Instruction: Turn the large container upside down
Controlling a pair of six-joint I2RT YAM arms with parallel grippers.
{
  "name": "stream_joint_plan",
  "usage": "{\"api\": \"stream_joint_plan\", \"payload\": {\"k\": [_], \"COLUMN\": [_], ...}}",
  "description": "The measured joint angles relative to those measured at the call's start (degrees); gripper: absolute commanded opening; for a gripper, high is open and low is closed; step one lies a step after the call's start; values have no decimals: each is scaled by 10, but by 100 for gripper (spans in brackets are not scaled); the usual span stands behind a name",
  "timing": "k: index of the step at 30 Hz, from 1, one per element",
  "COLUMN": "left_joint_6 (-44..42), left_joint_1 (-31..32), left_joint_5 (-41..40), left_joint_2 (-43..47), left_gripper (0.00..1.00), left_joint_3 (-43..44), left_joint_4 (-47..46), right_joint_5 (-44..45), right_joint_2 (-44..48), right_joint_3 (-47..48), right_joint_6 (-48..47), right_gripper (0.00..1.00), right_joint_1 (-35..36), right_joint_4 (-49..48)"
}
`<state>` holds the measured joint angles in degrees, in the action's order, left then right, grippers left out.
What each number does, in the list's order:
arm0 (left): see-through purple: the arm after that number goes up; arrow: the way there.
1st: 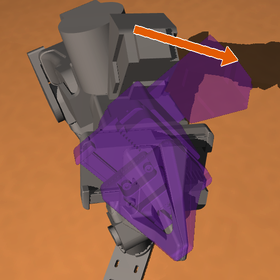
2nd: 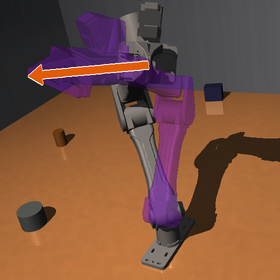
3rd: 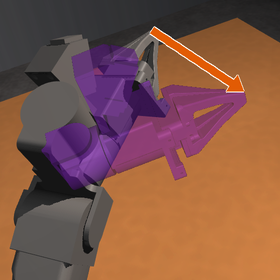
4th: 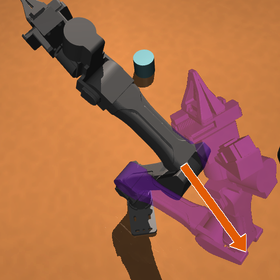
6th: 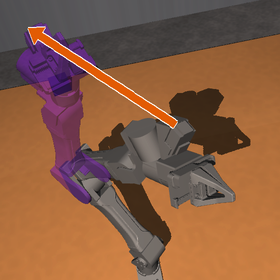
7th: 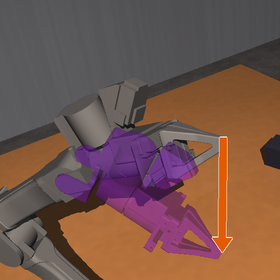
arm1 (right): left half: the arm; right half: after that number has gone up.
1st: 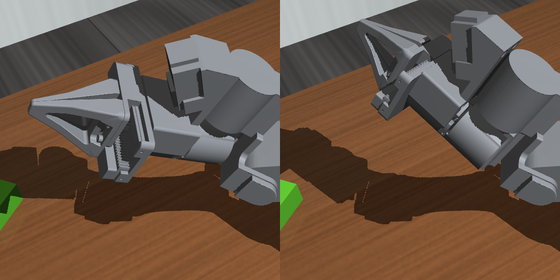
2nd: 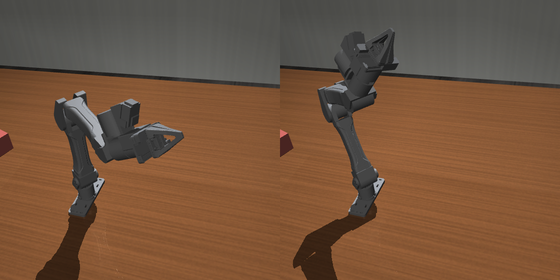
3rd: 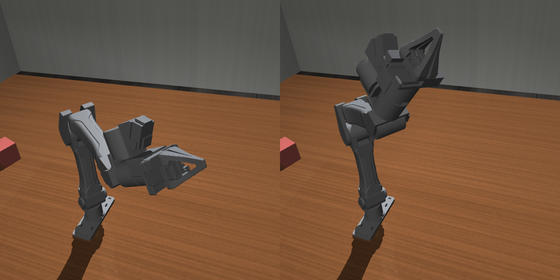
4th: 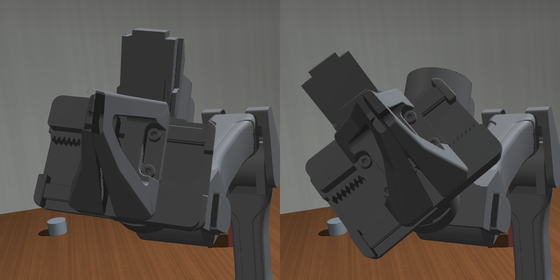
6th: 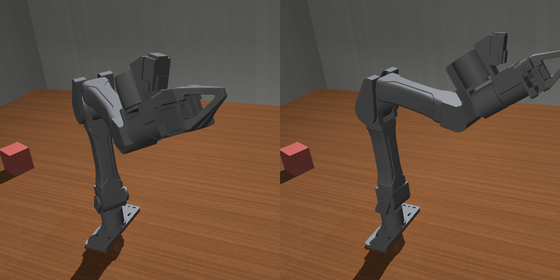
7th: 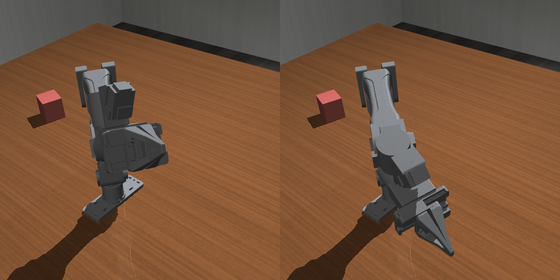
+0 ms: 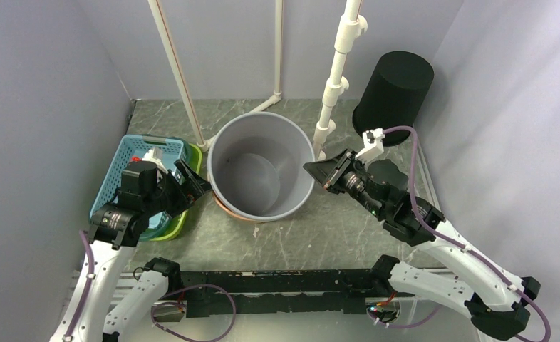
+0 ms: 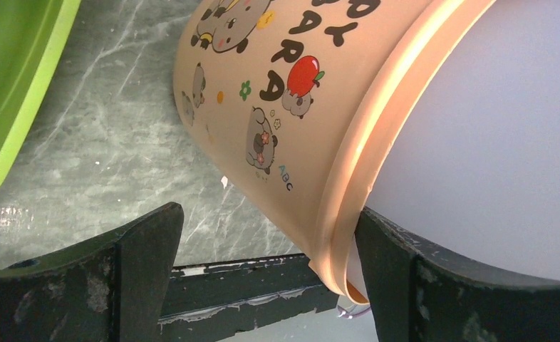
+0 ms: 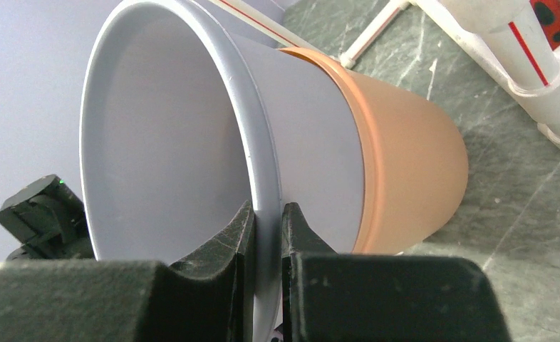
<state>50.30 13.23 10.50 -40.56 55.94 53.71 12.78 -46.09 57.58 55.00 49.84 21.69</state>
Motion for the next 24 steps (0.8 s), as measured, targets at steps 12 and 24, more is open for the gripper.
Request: {"api": "stream_joint_plan", "payload": {"k": [12, 24], "left_joint_6": [17, 22], "left_joint_1": [2, 2], "left_joint_5": [-32, -78], "left_joint_2": [-13, -24], "left_gripper": [94, 94], "left_joint_3": [20, 30], "left_joint_4": [22, 29], "right_joint_5": [-9, -9], "right_joint_2": [30, 90], "right_joint_3": [-19, -20], "right_joint_6": [-2, -6], "right_gripper": [0, 0], "right_joint_1": [1, 4], "right_joint_4": [-29, -33]}}
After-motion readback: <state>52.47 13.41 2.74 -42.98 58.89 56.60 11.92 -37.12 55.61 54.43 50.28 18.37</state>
